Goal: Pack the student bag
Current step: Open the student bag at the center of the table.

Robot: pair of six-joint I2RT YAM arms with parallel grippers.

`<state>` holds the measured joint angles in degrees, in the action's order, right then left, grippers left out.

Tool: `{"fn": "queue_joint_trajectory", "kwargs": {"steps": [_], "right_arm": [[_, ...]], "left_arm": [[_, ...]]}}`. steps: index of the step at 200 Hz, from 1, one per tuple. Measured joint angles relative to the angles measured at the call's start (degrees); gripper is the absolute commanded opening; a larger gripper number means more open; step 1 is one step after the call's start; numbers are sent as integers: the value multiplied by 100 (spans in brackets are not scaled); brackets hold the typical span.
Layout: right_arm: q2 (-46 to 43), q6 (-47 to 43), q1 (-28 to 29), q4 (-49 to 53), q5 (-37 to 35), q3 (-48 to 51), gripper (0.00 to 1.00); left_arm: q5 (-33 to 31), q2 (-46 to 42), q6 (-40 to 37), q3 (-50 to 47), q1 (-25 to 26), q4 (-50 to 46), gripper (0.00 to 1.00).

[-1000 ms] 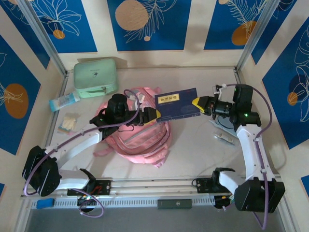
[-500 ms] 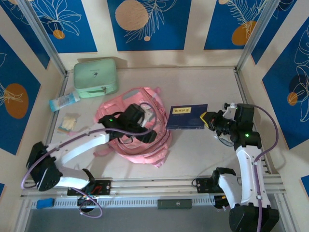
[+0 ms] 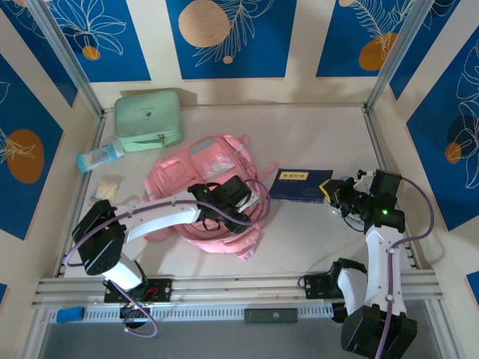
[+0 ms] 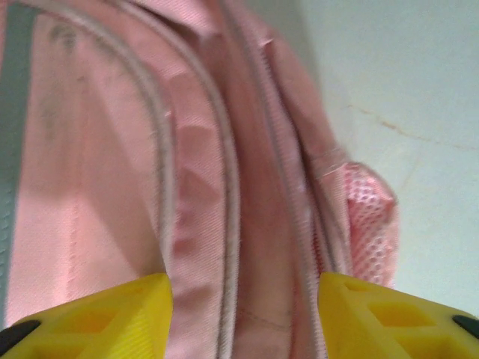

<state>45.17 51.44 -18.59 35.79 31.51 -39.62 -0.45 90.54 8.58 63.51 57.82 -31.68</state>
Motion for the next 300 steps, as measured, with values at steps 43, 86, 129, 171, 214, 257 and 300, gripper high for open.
{"fn": "queue_joint_trajectory", "kwargs": {"steps": [43, 86, 129, 171, 214, 257, 300], "right_arm": [[0, -22, -144, -72, 101, 72, 0], [0, -24, -157, -146, 192, 153, 0], [2, -63, -157, -192, 260, 153, 0], [4, -87, -151, -192, 304, 153, 0], [4, -109, -151, -192, 304, 153, 0], [4, -151, -140, -192, 304, 153, 0], [7, -264, -70, -181, 299, 151, 0]], "left_arm": [[140, 350, 63, 17, 199, 214, 47], [-76, 697, 140, 225, 199, 170, 34], [-133, 481, 214, 212, 192, 372, 37], [-125, 461, 354, 216, 155, 573, 29], [-111, 680, 352, 297, 155, 544, 23], [-87, 717, 431, 354, 107, 463, 0], [-114, 688, 511, 568, 2, 243, 0]]}}
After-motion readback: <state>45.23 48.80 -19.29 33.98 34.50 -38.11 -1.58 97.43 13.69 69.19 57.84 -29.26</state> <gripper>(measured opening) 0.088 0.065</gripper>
